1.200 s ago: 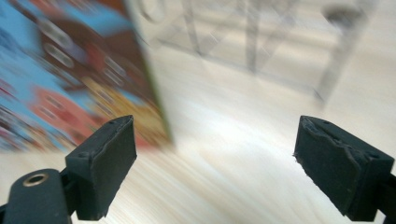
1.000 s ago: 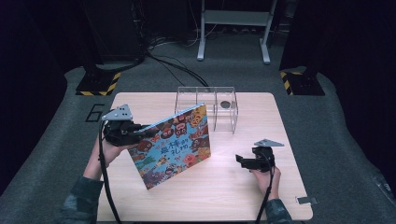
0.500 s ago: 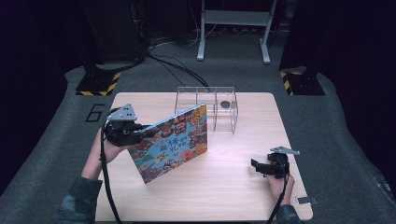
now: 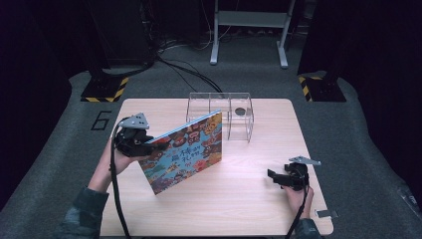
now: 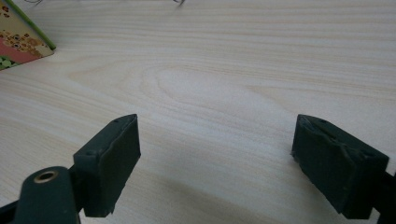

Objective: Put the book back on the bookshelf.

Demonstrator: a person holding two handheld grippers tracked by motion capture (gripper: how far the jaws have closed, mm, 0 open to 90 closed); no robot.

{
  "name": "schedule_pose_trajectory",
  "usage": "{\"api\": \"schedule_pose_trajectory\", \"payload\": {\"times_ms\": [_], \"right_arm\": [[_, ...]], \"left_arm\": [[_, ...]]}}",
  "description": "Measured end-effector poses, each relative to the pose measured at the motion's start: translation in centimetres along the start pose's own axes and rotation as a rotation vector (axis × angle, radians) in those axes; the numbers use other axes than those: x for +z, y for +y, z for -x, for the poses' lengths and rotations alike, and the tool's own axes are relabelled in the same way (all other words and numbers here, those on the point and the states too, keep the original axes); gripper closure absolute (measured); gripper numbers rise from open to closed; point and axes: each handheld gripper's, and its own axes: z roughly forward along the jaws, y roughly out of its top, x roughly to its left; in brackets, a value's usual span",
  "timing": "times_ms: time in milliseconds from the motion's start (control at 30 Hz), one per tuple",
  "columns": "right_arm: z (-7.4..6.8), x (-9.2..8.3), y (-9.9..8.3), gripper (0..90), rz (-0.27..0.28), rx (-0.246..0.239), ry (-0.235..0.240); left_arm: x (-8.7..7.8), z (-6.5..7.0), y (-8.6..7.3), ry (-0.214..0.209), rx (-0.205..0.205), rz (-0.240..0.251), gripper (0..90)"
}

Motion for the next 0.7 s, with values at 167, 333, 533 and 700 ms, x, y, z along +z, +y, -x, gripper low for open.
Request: {"api": "schedule_pose_trajectory", "payload": {"times_ms": [167,333,533,700], "right_arm": [[0.0,0.0,0.0,14.8,0.002,0.0,0.002],[0.0,0.0,0.0,14.9,0.0,0.0,0.003],[0.0,0.0,0.0,14.9,0.0,0.006,-0.001],[0.1,0.0,0.0,14.9,0.007,0.008,-0.001]], "left_arm": [[-0.1,0.8,0.6,0.028,-0.002,0.027,80.8],[-0.7,1.0,1.3,0.058,-0.004,0.049,80.8],[-1.0,0.8,1.7,0.098,-0.019,0.046,80.7],[-1.6,0.5,2.1,0.116,-0.045,0.085,80.7]]}}
